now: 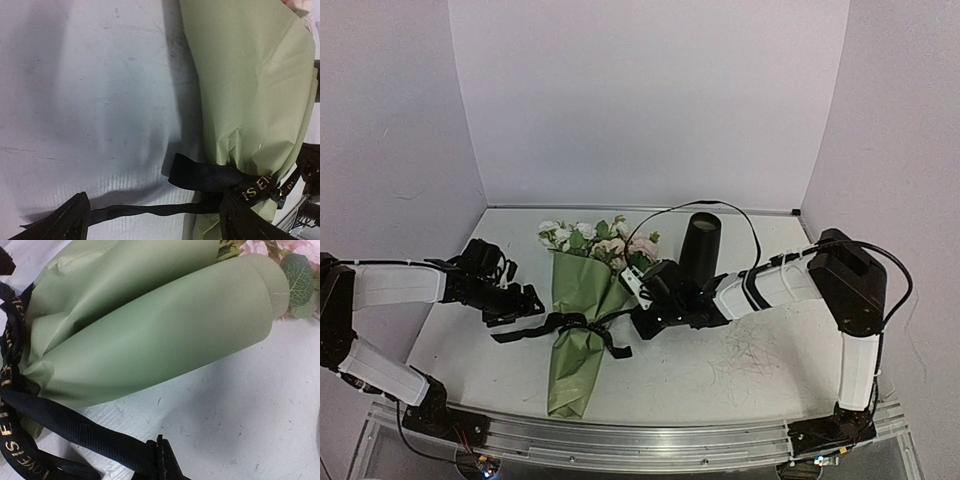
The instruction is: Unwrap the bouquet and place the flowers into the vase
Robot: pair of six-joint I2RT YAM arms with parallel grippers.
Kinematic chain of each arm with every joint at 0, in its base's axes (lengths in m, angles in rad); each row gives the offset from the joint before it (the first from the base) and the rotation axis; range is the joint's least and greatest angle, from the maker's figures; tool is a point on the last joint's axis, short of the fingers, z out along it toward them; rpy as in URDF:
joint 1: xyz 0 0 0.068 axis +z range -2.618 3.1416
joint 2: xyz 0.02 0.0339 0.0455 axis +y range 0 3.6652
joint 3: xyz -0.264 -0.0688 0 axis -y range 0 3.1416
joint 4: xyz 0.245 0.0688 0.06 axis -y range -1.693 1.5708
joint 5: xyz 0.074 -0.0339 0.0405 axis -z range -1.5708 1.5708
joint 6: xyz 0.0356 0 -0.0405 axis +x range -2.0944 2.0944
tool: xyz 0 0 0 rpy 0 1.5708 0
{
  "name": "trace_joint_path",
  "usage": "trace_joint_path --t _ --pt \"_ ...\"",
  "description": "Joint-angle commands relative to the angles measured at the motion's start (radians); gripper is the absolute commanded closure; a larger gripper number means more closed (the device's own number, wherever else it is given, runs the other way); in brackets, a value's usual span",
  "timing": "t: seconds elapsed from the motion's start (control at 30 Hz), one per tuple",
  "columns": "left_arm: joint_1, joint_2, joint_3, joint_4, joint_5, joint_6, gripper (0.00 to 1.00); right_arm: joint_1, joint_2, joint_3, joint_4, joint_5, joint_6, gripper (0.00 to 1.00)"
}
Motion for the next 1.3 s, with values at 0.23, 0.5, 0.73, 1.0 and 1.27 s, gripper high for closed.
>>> trace_joint_path --t 0.23,0.5,0.73,1.0,1.27 --pt "-0.088 0.051 -0.024 0.228 0.129 0.063 0.07 -0.133 -0.042 0.025 -0.090 -0.024 0.126 1.00" --pt "-0.217 0.191 0.054 0.243 0.108 0.129 0.11 -0.138 -0.033 0.038 -0.110 -0.049 0.121 1.00" --pt "-0.241 0.242 0.073 0.243 0.156 0.123 0.25 -0.138 -0.014 0.063 -0.124 -0.101 0.107 1.00" --pt "-0.277 0.272 0.083 0.237 0.171 0.130 0.39 -0.137 -0.012 0.072 -0.126 -0.120 0.099 1.00" --pt "-0.311 0.215 0.091 0.234 0.094 0.141 0.28 -0.137 -0.013 0.069 -0.127 -0.132 0.097 1.00"
